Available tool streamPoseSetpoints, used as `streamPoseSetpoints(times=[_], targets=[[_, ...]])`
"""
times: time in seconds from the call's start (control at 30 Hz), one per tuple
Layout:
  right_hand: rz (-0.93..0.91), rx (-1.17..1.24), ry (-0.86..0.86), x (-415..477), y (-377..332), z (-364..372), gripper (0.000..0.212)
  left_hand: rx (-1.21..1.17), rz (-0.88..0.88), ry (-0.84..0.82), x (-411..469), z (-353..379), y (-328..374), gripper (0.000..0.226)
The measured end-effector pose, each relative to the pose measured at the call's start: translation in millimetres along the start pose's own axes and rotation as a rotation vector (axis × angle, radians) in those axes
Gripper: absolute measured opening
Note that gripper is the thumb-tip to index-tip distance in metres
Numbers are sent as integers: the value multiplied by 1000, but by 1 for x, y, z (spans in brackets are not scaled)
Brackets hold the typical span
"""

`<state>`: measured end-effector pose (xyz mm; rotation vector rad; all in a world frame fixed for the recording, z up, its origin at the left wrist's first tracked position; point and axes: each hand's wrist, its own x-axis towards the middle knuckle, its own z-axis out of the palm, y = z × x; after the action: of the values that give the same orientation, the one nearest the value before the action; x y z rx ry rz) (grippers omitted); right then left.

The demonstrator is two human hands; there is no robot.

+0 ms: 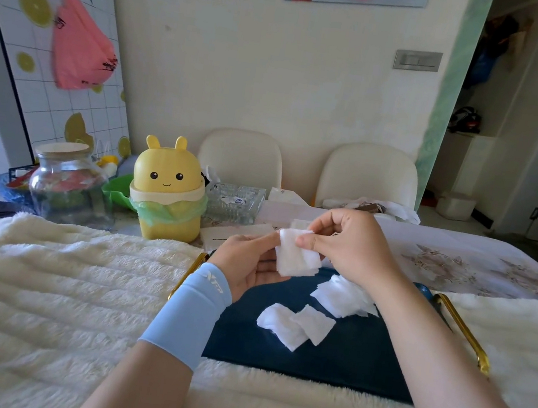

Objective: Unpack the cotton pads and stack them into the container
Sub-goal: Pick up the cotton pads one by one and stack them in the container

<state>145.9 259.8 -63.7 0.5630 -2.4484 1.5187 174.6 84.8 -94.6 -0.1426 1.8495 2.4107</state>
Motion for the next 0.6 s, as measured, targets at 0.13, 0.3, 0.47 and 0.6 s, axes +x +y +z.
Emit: streamPoseSetpoints(times=[0.13, 0.3, 0.47, 0.6], targets=[[7, -25, 12, 2, 5, 2, 18, 17, 10, -28, 0, 1, 0, 39], [71, -3, -19, 3, 10, 1, 48, 78, 70, -156, -3, 0, 1, 46], [146, 156, -187, 4, 13, -7, 58, 215, 130, -115, 0, -1, 1, 31], [176, 93, -286, 1, 11, -17, 33, 263, 166, -48, 1, 2, 4, 40]])
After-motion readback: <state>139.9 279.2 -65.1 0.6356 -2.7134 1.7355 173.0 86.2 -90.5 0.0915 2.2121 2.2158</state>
